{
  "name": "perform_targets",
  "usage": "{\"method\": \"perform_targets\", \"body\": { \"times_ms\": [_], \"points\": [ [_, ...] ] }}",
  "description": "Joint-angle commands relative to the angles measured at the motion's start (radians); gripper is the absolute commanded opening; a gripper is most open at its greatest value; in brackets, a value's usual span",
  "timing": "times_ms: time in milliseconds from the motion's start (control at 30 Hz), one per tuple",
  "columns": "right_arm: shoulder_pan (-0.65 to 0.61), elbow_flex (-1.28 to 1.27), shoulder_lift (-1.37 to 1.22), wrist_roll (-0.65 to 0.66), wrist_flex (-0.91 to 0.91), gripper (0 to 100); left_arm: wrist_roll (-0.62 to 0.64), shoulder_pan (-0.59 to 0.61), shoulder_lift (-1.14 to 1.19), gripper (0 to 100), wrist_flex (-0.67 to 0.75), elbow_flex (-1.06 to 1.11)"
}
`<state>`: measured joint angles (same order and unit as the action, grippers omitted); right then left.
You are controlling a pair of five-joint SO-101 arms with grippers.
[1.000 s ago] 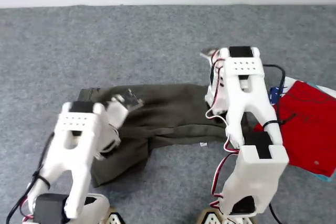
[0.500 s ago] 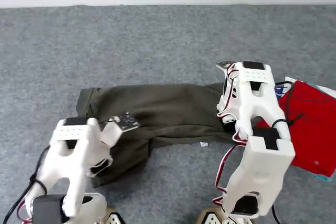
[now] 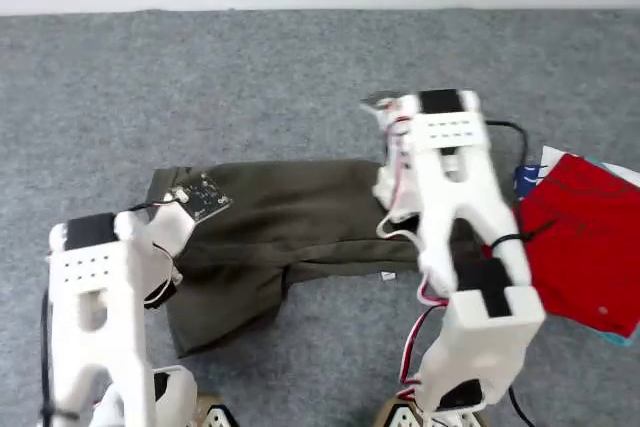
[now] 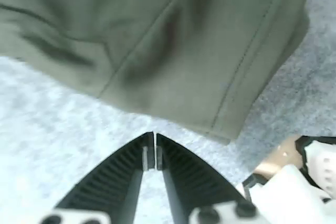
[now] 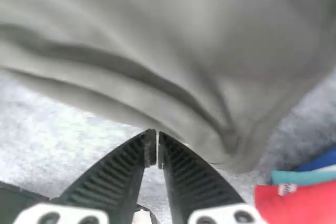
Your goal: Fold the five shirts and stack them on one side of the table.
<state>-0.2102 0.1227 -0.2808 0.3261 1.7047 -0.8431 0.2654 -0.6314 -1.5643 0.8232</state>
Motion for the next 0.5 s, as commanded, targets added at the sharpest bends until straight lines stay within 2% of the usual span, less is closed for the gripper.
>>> {"method": "perform_targets", "body": {
  "times_ms": [0, 100, 300, 467],
  "points": [
    [-0.101, 0.046, 0.068, -0.011, -0.010, 0.9, -0.008, 0.012, -0.170, 1, -0.075, -0.050],
    [-0.163, 0.043, 0.056, -0.011, -0.079, 0.9, -0.008, 0.091, -0.267, 1, -0.094, -0.045],
    [-0.248, 0.046, -0.093, -0.017, -0.189, 0.9, -0.008, 0.347, -0.368, 1, -0.089, -0.044],
    [-0.303, 0.046, -0.196, -0.129, -0.277, 0.9, -0.008, 0.497, -0.396, 1, -0.089, -0.044]
  ]
}}
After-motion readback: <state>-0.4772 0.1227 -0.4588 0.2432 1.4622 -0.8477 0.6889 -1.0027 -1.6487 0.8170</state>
